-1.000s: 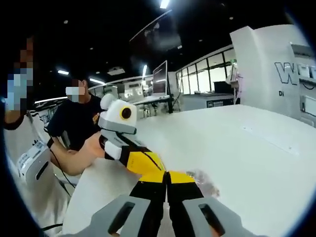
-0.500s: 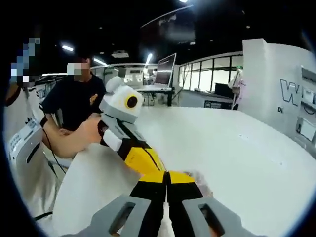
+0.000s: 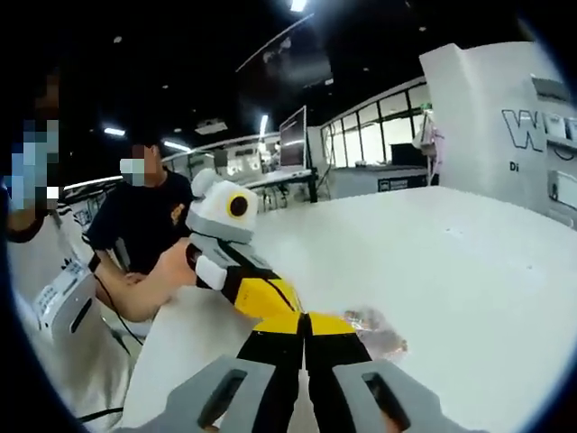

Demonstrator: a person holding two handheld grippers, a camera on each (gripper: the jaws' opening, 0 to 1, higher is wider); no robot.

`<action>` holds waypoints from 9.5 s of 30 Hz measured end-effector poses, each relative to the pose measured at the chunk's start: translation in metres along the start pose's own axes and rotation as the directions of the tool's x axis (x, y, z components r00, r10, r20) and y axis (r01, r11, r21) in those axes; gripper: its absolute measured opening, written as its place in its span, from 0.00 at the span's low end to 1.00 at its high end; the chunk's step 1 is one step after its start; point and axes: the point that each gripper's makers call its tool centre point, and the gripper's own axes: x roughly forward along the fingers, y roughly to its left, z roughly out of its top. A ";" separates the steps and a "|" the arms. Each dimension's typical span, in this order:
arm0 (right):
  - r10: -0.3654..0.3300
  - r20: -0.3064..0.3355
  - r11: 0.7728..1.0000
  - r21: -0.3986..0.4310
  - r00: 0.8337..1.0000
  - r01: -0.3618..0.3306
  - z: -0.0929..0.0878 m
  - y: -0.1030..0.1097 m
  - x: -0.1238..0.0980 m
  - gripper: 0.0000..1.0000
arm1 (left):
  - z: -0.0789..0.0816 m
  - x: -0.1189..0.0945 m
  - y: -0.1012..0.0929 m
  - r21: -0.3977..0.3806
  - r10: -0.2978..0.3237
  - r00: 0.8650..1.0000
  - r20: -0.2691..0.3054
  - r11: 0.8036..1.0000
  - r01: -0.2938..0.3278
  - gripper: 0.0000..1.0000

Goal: Open the resealable bag by pulling the two sides of the seal apart until the entire bag opening is separated and visibly accessible.

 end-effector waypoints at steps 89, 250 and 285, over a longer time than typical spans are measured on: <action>-0.079 0.015 0.997 0.003 0.997 0.079 0.005 -0.011 -0.007 0.00 | -0.001 -0.003 -0.002 0.168 0.047 0.999 -0.016 0.985 -0.044 0.00; -0.319 0.142 0.934 -0.122 0.937 0.337 0.069 -0.105 -0.023 0.00 | 0.020 -0.012 0.014 0.428 0.183 0.977 0.109 0.878 -0.212 0.51; -0.348 0.175 0.918 -0.137 0.921 0.373 0.083 -0.159 -0.012 0.00 | 0.017 -0.008 0.025 0.450 0.239 0.965 0.105 0.854 -0.261 0.57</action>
